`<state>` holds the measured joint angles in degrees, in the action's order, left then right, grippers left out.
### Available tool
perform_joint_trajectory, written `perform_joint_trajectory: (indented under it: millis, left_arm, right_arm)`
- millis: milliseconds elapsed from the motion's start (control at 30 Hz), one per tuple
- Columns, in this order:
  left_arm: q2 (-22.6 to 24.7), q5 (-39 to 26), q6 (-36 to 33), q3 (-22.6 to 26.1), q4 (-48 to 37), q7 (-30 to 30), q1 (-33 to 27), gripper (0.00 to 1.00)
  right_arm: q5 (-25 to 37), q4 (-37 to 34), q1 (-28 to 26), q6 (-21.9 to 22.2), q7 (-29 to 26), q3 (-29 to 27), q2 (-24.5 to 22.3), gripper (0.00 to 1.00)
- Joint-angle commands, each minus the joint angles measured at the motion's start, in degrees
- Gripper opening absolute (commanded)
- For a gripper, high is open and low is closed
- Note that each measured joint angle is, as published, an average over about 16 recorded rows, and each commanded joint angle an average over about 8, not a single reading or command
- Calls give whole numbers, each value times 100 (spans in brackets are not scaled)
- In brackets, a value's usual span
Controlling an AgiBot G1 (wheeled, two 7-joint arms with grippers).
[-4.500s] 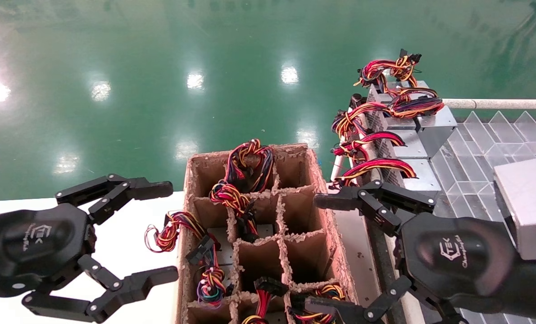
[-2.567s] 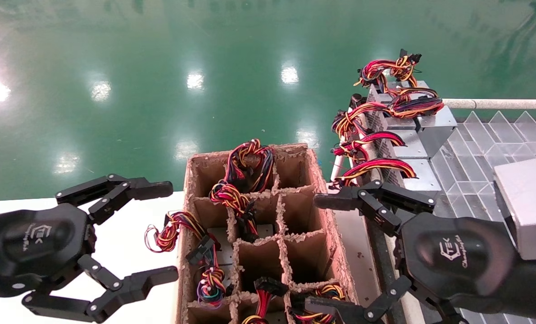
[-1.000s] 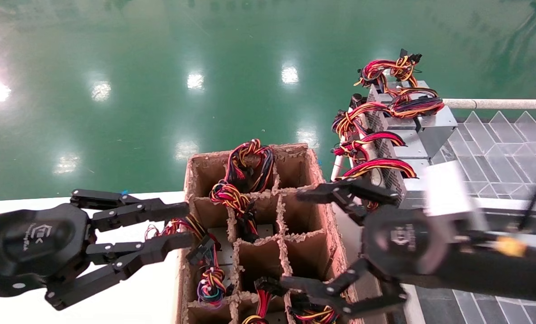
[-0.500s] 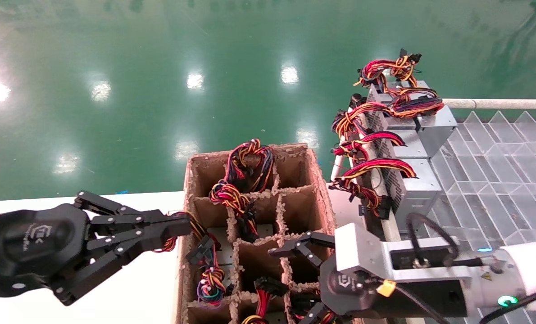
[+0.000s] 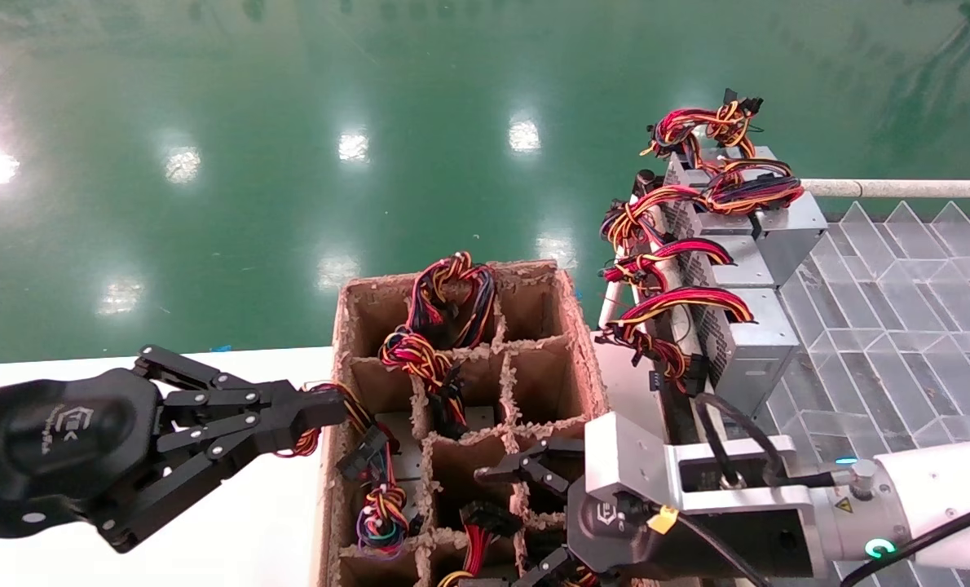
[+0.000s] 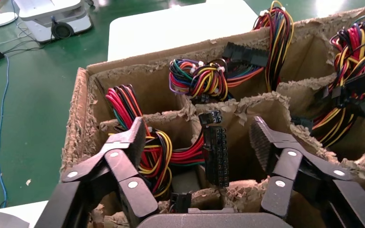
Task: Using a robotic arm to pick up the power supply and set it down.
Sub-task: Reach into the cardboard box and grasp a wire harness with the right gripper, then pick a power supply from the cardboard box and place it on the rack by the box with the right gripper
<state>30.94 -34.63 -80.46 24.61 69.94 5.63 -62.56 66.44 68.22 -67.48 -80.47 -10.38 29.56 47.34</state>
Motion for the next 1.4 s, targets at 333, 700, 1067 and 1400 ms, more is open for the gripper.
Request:
perform_joint_trajectory:
  millis: [333,700,1067,1400]
  left_arm:
    - [0,0,0,0,0,0,0,0]
    - [0,0,0,0,0,0,0,0]
    - [0,0,0,0,0,0,0,0]
    - [0,0,0,0,0,0,0,0]
  right_arm:
    - [112,-90,63,33,61,48,-5,0]
    - [95,-189,93,39,105,20,-56,0]
    - [1,-367,66,-10,166,-4,8,0]
    - [-430,-465,-32,-263,150,-190,-98,0]
